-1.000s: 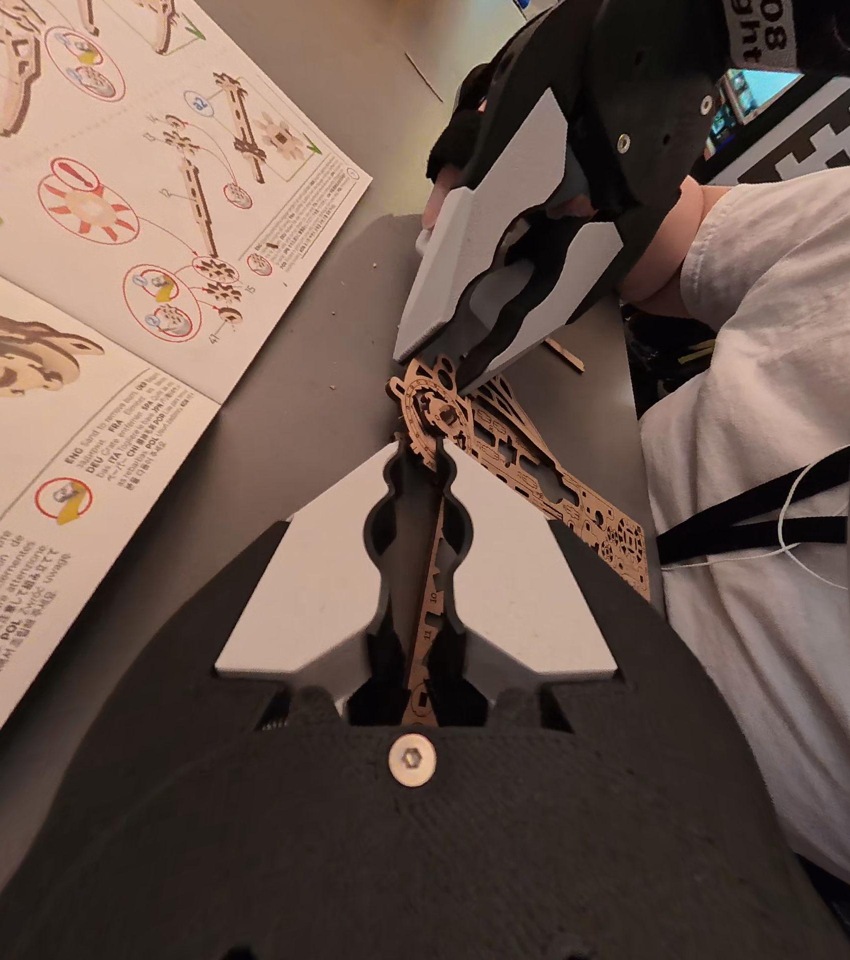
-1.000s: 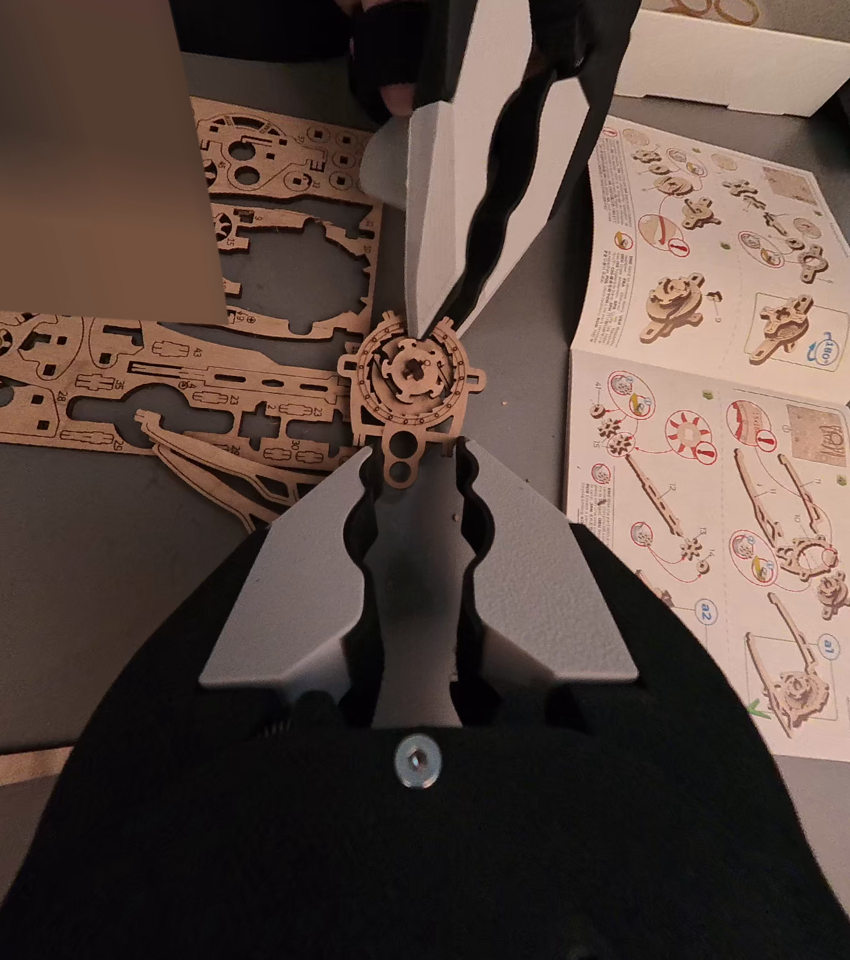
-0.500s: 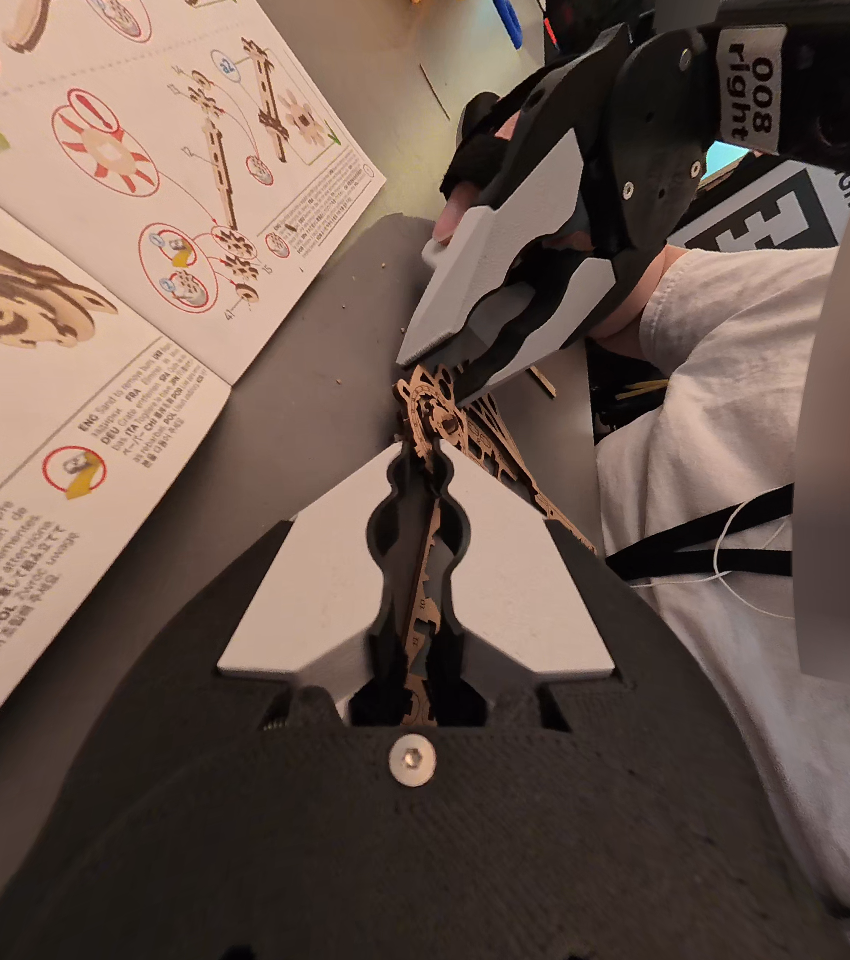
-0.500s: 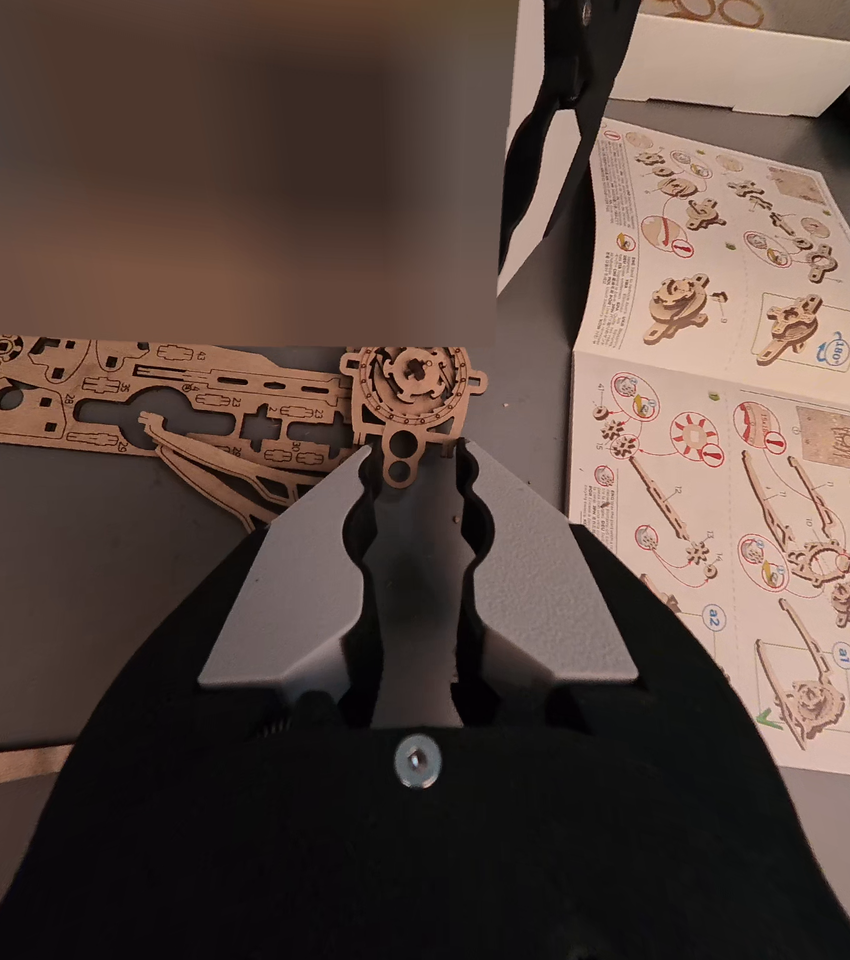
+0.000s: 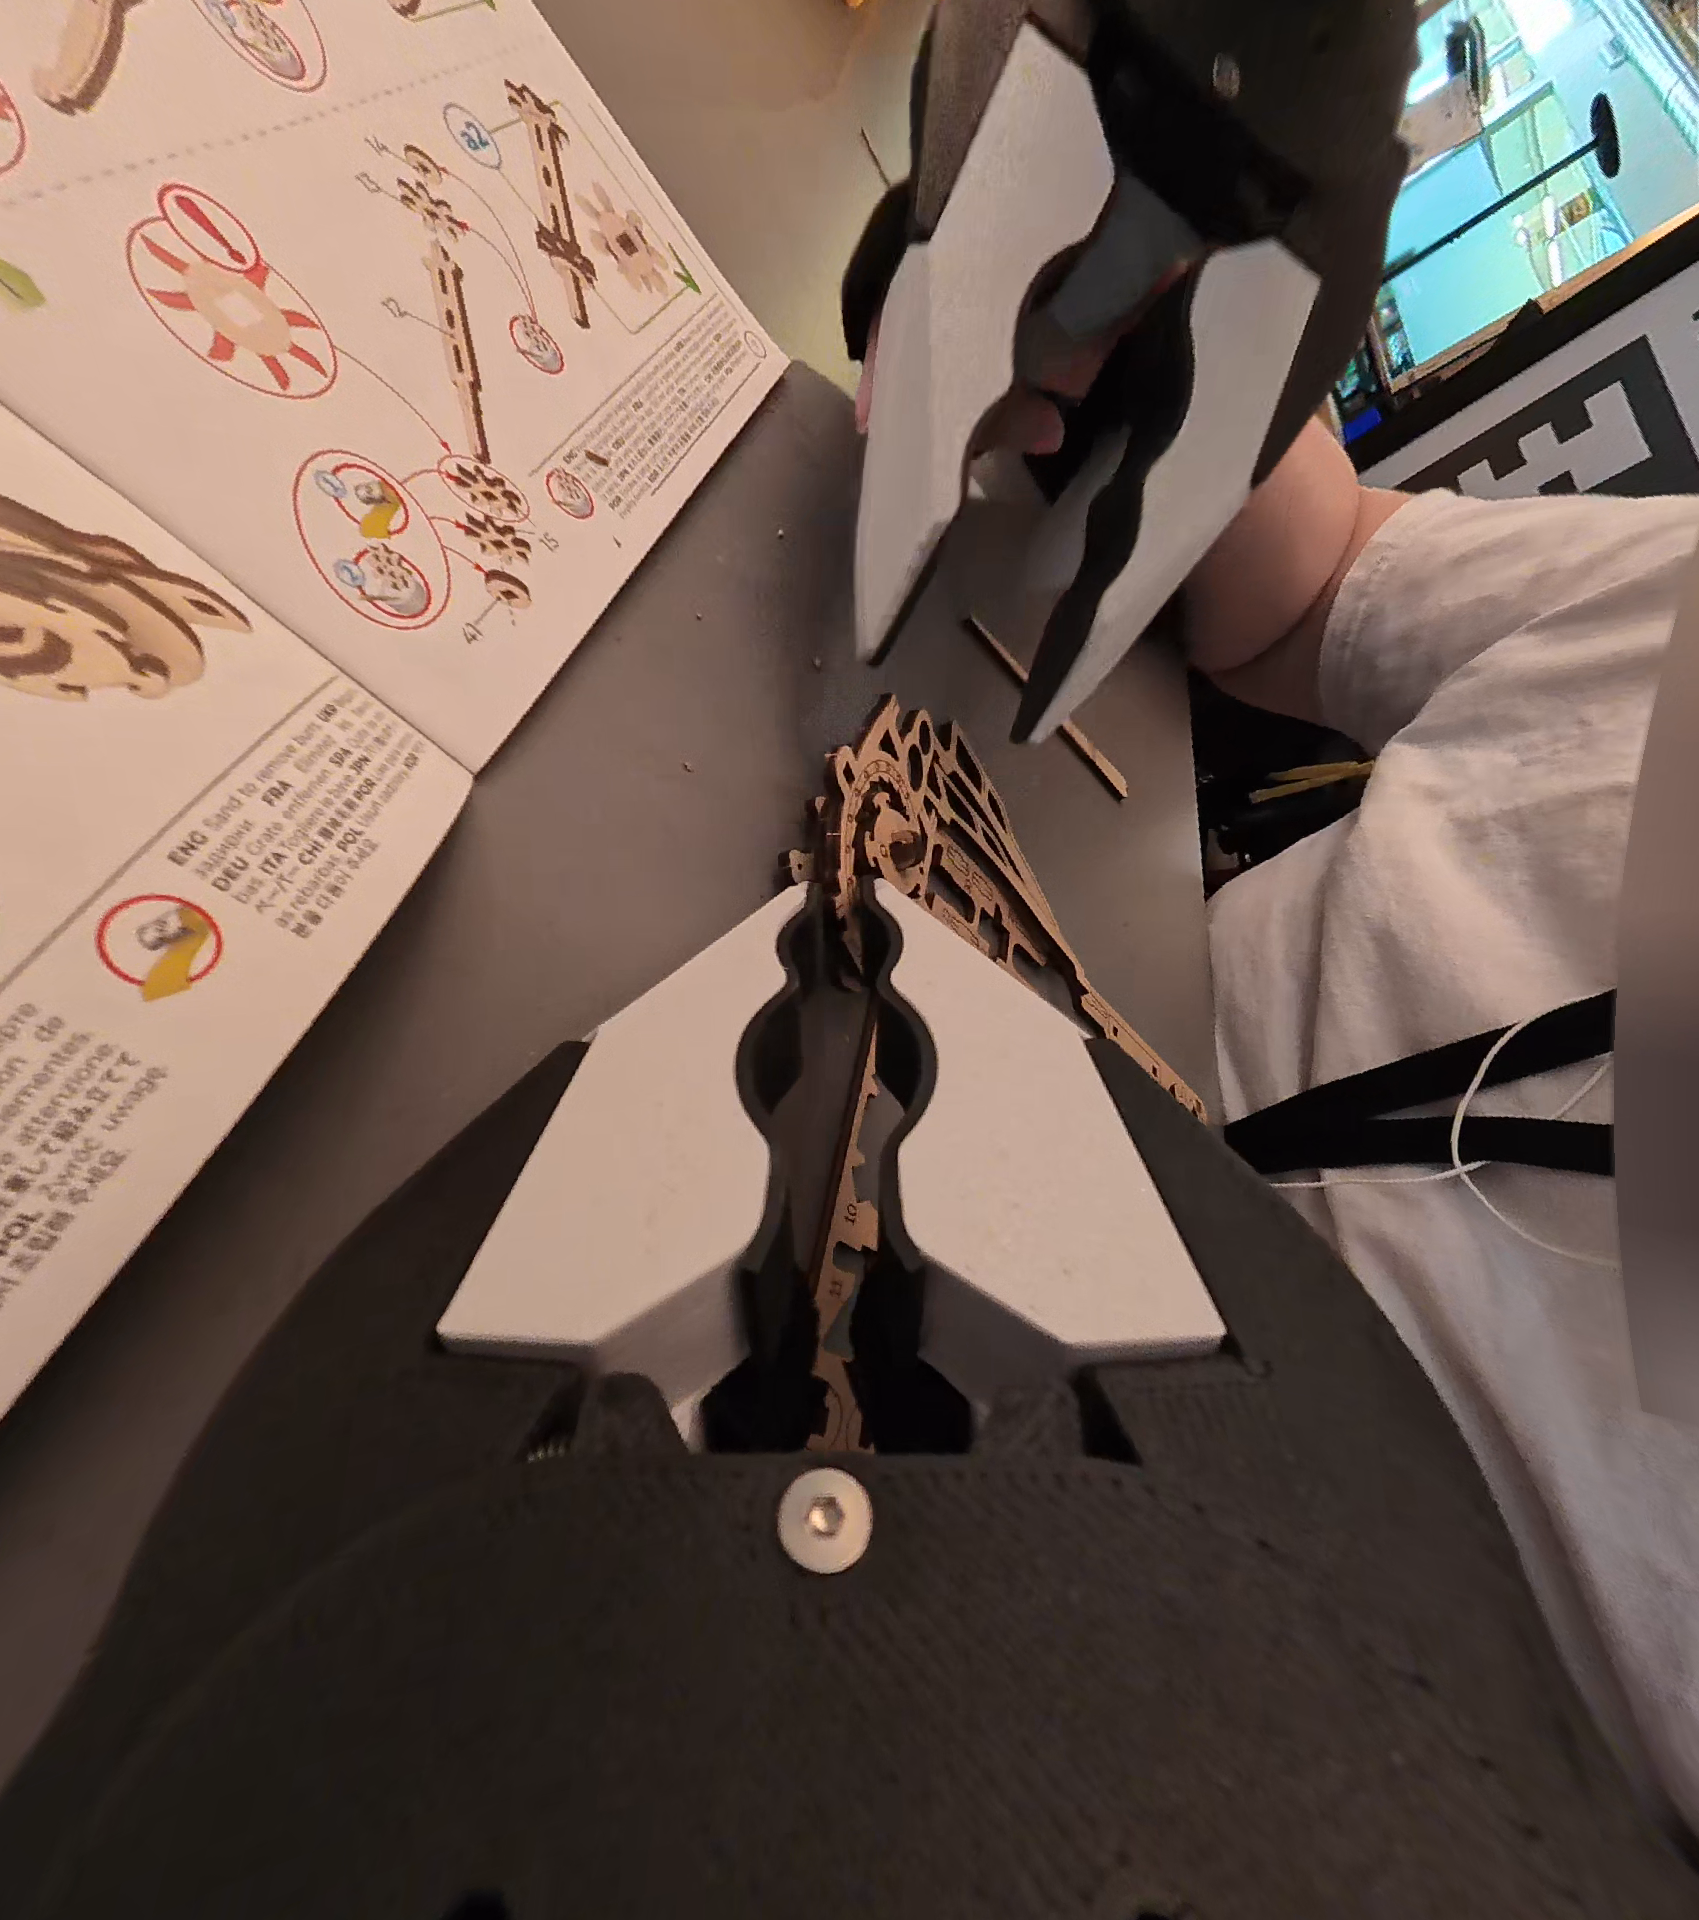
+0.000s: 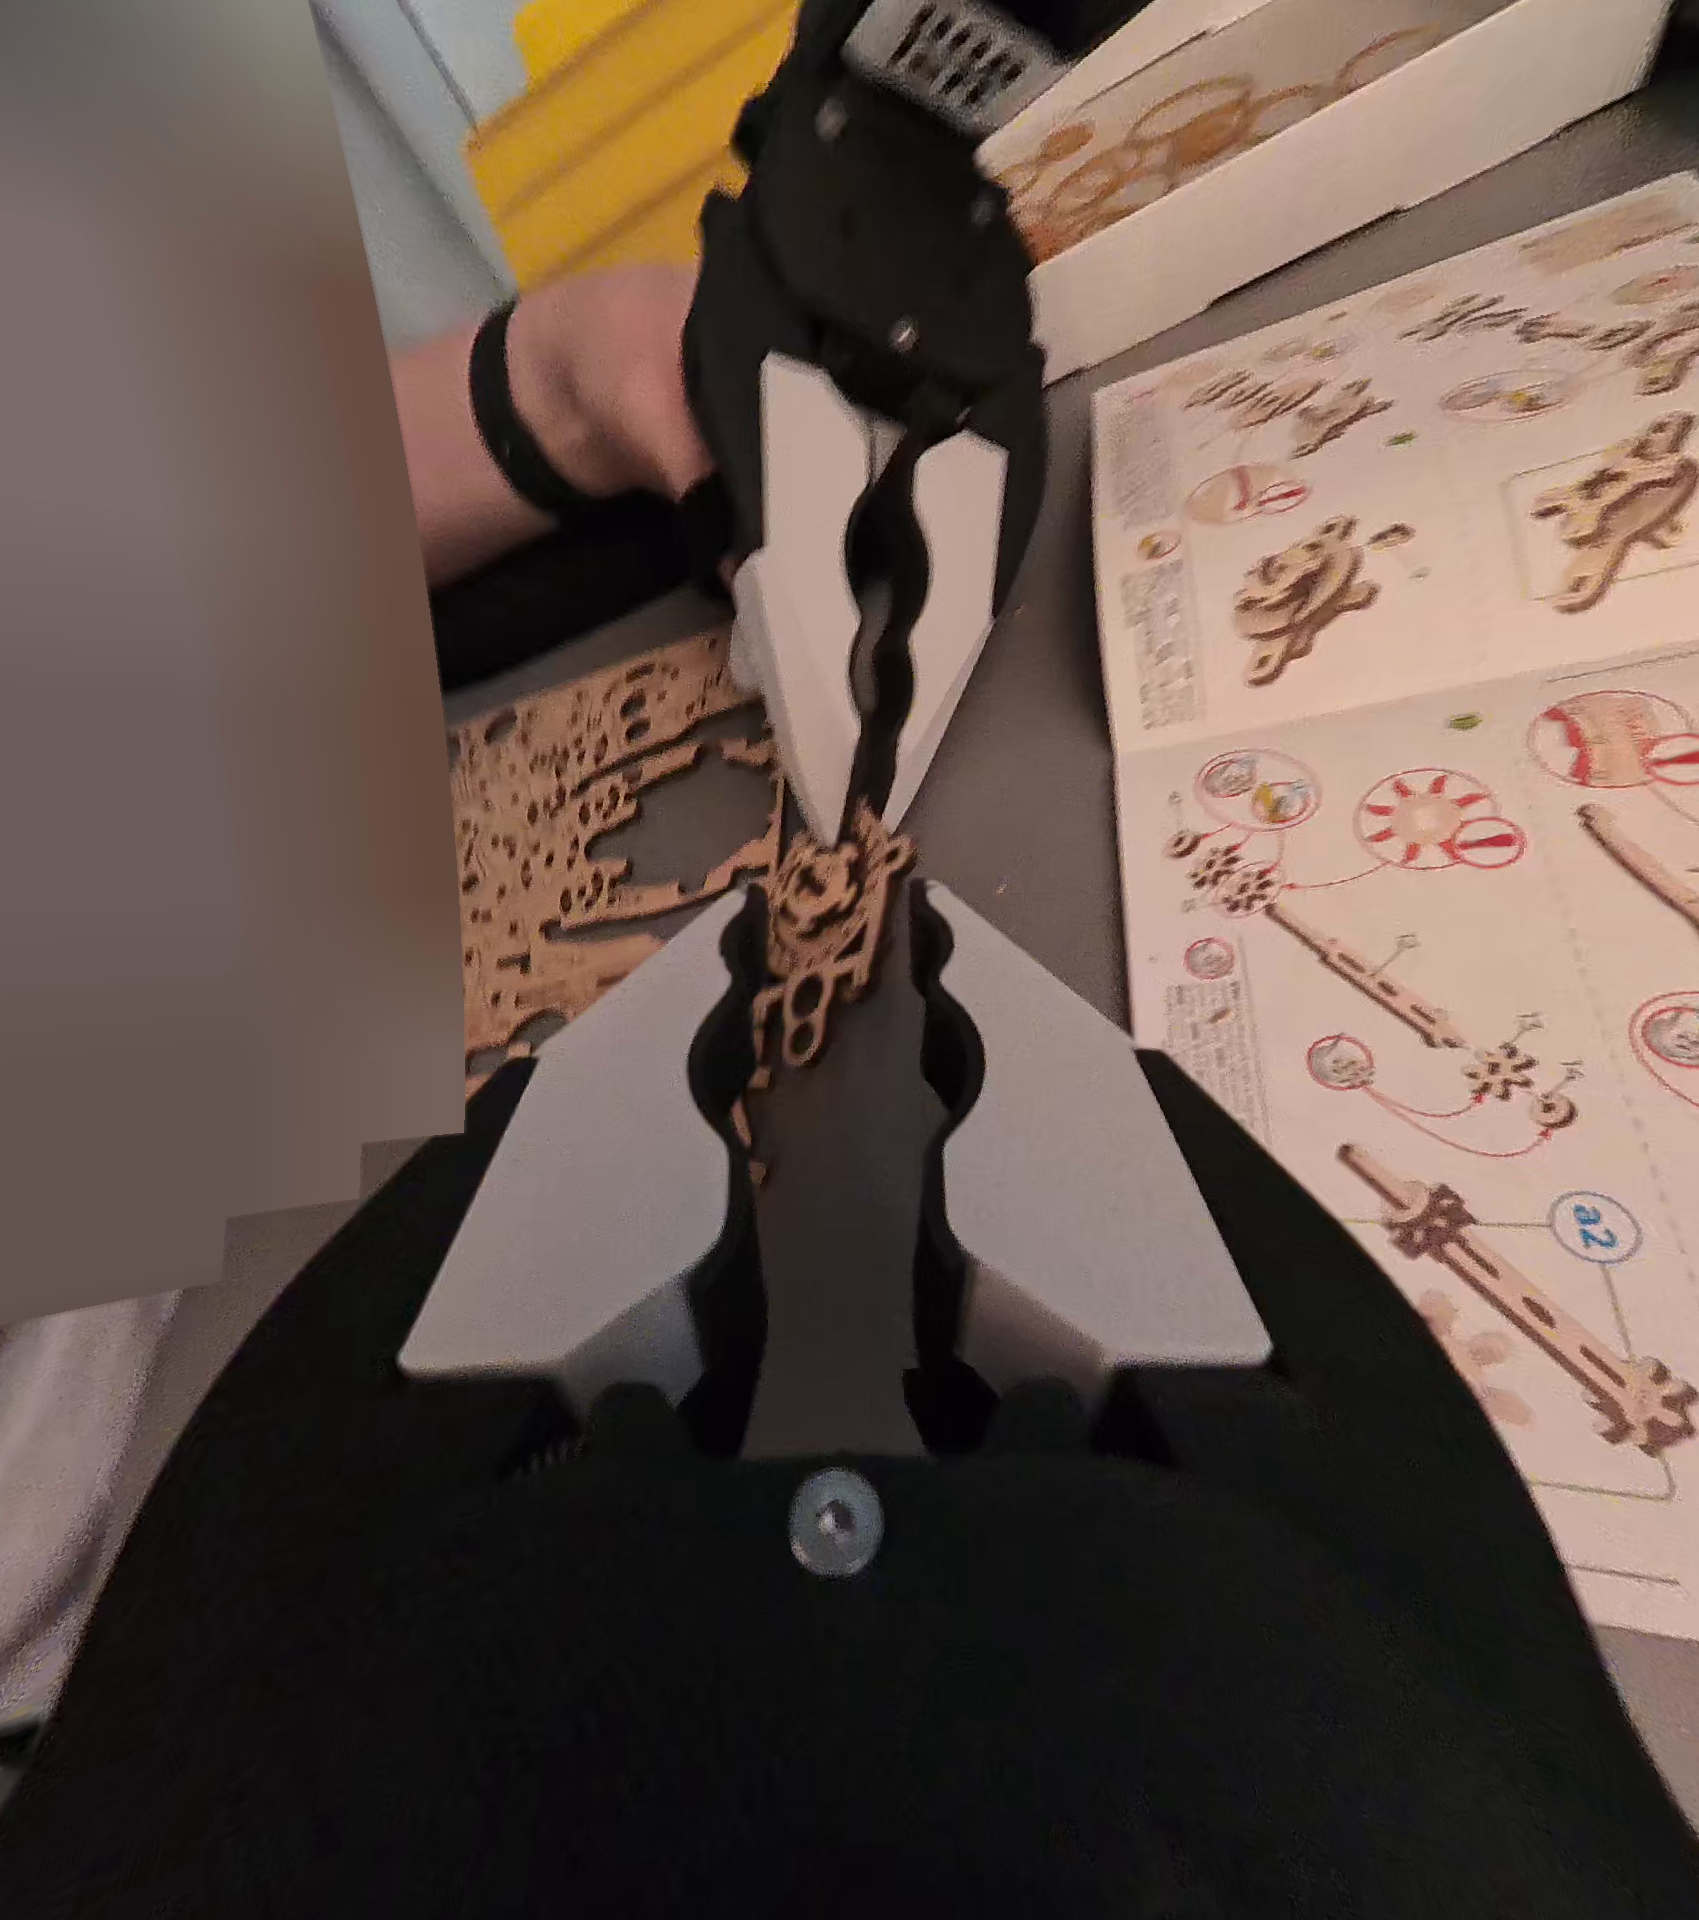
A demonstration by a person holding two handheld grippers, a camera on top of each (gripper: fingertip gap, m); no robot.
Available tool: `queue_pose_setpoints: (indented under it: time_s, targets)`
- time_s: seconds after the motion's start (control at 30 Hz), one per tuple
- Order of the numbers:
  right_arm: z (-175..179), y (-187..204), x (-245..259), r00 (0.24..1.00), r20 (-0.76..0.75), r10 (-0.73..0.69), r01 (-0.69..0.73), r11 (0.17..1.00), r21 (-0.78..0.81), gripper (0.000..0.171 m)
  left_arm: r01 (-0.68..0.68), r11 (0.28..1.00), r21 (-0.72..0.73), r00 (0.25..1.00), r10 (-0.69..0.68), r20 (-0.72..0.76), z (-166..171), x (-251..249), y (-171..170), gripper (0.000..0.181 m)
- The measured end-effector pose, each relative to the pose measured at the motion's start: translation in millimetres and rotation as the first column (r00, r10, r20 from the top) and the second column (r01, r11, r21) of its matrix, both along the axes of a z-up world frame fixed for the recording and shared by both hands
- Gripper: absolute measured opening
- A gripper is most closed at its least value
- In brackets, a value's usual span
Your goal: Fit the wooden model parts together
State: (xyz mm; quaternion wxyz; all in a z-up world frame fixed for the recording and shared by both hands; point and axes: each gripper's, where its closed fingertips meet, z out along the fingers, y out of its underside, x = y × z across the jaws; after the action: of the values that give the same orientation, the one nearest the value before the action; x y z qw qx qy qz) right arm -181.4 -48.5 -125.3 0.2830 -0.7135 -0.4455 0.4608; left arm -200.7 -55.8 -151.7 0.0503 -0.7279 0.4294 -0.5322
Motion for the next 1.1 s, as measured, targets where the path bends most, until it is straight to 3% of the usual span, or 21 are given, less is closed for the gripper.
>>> queue_pose_setpoints:
  time_s: [0.03,0.27,0.37,0.77,1.1]
  targets:
    - [1.2,5.3,-1.9,1.0,-0.008,-0.026,0.025,0.999,-0.037,0.023,-0.001,1.0,0.001,1.0,0.001,-0.001,0.0,0.3,0.1,0.004]
    - [-14.5,3.4,-8.5,0.998,0.05,-0.024,0.033,0.981,-0.191,0.014,-0.006,1.0,0.002,1.0,0.006,-0.005,-0.2,2.0,0.5,0.004]
    - [-25.1,6.6,-6.7,0.993,0.107,-0.043,0.063,0.98,-0.188,0.015,-0.004,1.0,0.005,1.0,0.004,-0.006,-0.2,2.6,0.1,0.004]
    - [-22.3,-6.1,-9.4,1.0,0.014,-0.024,0.027,0.88,-0.474,0.003,0.046,0.998,0.034,0.999,-0.045,-0.007,-0.8,3.7,-7.4,0.005]
    - [-23.9,-17.0,-8.5,1.0,0.015,-0.001,0.009,0.83,-0.558,0.003,0.092,0.996,0.005,0.996,-0.092,-0.006,-0.6,4.1,-18.7,0.005]
